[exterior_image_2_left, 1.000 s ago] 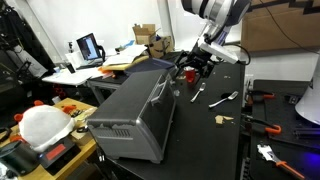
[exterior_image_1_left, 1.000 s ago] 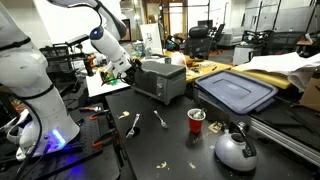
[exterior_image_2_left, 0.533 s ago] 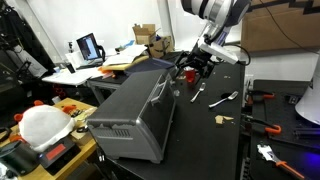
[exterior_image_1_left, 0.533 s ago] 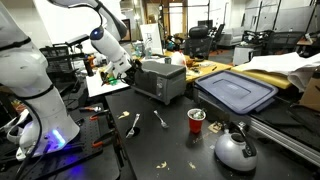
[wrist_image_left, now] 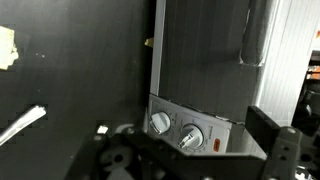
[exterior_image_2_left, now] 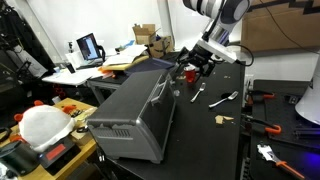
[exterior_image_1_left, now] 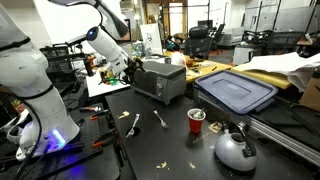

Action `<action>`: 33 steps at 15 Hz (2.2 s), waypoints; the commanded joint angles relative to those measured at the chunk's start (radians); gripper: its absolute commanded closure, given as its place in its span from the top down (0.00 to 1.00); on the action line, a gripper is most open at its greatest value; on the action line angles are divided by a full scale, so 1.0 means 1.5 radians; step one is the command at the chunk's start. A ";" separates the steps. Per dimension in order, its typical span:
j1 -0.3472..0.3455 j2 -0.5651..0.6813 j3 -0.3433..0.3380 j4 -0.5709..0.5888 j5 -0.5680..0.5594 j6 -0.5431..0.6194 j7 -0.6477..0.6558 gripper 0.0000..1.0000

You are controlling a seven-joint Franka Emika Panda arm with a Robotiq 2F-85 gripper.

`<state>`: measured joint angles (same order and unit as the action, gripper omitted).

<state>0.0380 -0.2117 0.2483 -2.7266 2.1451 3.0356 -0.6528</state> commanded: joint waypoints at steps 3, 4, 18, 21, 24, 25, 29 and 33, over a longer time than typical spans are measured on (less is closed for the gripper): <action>-0.031 -0.063 0.075 -0.002 0.205 0.050 -0.084 1.00; -0.050 -0.073 0.098 -0.001 0.247 0.058 -0.109 1.00; -0.288 -0.152 0.404 -0.019 0.308 0.031 0.028 1.00; -0.297 -0.149 0.433 -0.016 0.308 0.027 0.053 1.00; -0.306 -0.149 0.456 -0.016 0.308 0.019 0.059 1.00; -0.307 -0.146 0.461 -0.016 0.308 0.019 0.056 1.00; -0.446 -0.040 0.507 0.057 0.280 0.007 -0.040 1.00; -0.642 0.039 0.620 0.144 0.235 0.021 -0.118 1.00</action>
<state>-0.7349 -0.2867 1.0791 -2.6283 2.5316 3.0395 -0.7267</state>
